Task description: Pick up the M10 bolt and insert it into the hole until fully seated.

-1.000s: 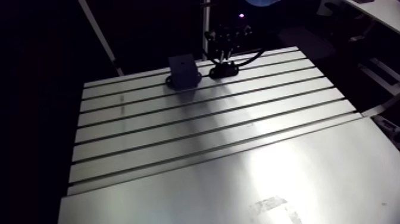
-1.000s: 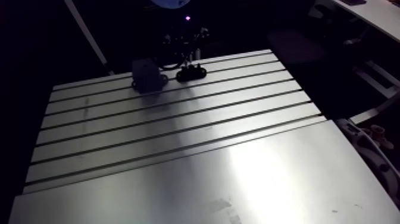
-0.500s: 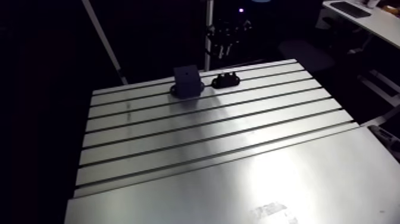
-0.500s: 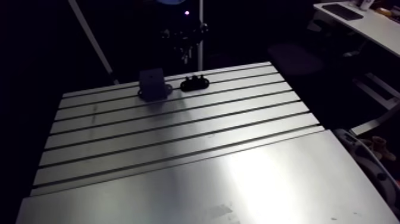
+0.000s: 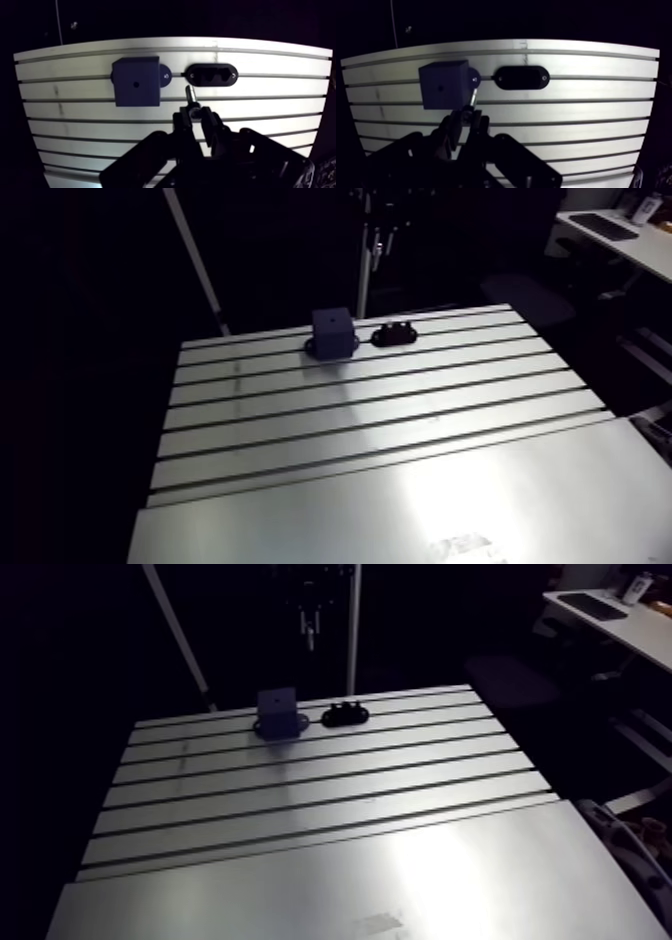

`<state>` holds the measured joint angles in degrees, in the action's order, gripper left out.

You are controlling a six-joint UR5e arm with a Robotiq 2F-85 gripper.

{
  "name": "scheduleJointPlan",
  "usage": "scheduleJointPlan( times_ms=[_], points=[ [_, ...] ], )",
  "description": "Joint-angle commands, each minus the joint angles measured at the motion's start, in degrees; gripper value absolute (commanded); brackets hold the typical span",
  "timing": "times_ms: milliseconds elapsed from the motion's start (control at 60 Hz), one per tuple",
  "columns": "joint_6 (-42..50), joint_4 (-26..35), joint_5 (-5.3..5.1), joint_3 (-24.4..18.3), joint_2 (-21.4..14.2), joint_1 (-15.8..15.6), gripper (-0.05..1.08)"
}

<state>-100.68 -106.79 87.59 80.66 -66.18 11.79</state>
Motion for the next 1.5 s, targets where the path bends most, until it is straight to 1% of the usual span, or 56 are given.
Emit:
scheduleJointPlan(
  times_ms=[17,67,117,200,250,600,783,933,967,983,1017,1050,1133,1317,1350,1500],
  points=[
    [2.74,11.55,-0.08,-7.27,3.18,-2.41,1.08],
    [3.55,13.36,0.15,-8.78,4.51,-3.27,1.08],
    [3.76,14.31,0.09,-9.87,5.18,-3.68,1.08],
    [3.78,14.55,0.08,-10.28,5.64,-3.79,1.08],
    [3.7,14.38,0.33,-10.38,6.15,-3.94,1.08],
    [4.66,14.64,0.08,-12.74,9.05,-5.7,1.08],
    [4.92,16.29,0.08,-14.06,10.71,-6.59,1.08],
    [4.92,16.82,0.42,-14.35,11.52,-6.78,1.08],
    [5.01,17.0,1.08,-14.35,11.87,-6.78,1.08],
    [5.01,17.0,1.08,-14.35,11.87,-6.78,1.08],
    [5.08,17.1,1.54,-14.34,11.91,-6.85,1.08],
    [5.1,17.25,1.65,-14.35,11.92,-6.87,1.08],
    [5.44,18.18,1.75,-14.44,11.99,-6.94,1.08],
    [5.45,18.25,2.0,-13.84,12.17,-7.38,1.08],
    [5.45,18.16,2.02,-13.75,12.75,-7.39,1.08],
    [5.45,17.99,2.02,-13.65,13.31,-7.47,1.08]
  ],
)
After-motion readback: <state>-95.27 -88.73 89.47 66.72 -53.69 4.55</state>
